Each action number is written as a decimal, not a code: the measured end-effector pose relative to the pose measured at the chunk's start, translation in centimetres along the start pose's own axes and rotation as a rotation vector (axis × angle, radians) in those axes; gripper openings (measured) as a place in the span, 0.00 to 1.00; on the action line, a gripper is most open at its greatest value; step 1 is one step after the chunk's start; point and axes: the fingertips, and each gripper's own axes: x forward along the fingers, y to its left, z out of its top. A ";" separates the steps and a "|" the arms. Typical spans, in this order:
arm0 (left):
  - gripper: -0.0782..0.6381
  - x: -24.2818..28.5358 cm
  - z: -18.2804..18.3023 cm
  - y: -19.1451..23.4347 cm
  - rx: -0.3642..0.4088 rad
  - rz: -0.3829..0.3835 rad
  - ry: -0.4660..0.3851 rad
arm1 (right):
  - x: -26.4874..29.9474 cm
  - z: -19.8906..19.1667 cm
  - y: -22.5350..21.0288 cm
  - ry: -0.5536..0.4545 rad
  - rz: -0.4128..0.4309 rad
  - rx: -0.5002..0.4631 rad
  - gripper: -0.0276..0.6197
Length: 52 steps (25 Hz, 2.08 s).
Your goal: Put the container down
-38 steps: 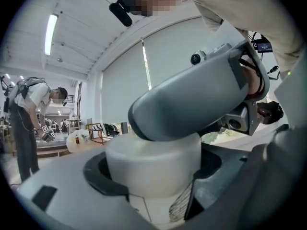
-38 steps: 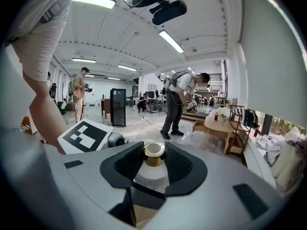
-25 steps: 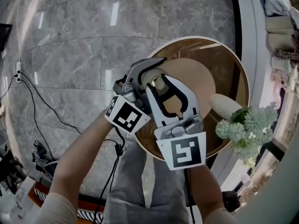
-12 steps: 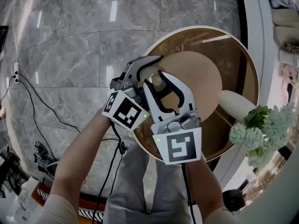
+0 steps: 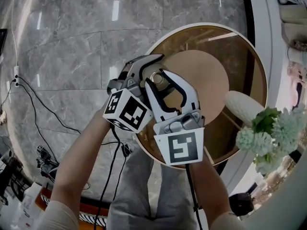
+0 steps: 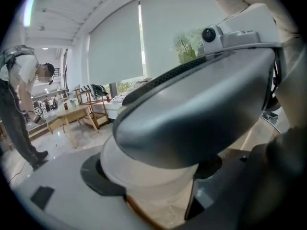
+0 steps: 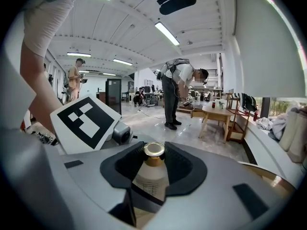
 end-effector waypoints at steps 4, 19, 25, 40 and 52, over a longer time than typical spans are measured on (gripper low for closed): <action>0.61 -0.1 -0.8 -0.2 -0.040 -0.017 0.034 | 0.3 -0.7 0.4 0.008 0.009 -0.009 0.25; 0.61 -1.0 -2.2 -0.4 -0.088 0.001 0.060 | 0.6 -1.7 0.2 -0.036 0.008 -0.047 0.25; 0.61 -2.0 -2.6 -0.2 -0.135 0.037 0.062 | 0.5 -1.7 0.3 -0.009 0.008 -0.061 0.27; 0.58 -11.5 3.8 2.1 -0.343 0.257 -0.058 | -4.6 5.8 -1.3 -0.074 -0.084 0.026 0.24; 0.21 -21.6 17.7 4.3 -0.236 0.446 -0.188 | -11.6 18.2 -3.4 -0.141 -0.142 0.075 0.10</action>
